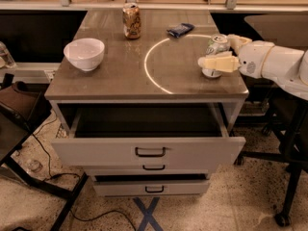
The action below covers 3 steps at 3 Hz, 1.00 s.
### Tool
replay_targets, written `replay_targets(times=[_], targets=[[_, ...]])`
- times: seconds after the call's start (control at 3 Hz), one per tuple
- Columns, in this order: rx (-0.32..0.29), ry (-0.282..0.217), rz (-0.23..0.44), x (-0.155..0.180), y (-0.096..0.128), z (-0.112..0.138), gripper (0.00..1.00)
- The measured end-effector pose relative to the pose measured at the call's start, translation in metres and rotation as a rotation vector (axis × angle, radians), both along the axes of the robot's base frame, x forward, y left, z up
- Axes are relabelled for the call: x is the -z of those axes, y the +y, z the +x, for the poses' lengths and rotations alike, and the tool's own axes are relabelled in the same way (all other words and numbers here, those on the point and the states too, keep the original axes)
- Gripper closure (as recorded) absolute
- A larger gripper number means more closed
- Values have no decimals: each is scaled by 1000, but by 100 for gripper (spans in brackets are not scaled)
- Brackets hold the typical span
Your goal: Move 7up can near white bowl
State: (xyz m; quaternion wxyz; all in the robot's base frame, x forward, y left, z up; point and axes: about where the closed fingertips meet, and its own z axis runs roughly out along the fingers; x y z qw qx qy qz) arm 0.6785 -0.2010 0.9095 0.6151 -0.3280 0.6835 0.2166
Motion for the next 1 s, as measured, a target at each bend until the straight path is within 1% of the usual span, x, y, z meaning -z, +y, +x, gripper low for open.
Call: replay_targets(times=[0.33, 1.0], targets=[[-34, 18, 25, 1, 20, -2, 41], [-42, 18, 26, 1, 26, -1, 88]])
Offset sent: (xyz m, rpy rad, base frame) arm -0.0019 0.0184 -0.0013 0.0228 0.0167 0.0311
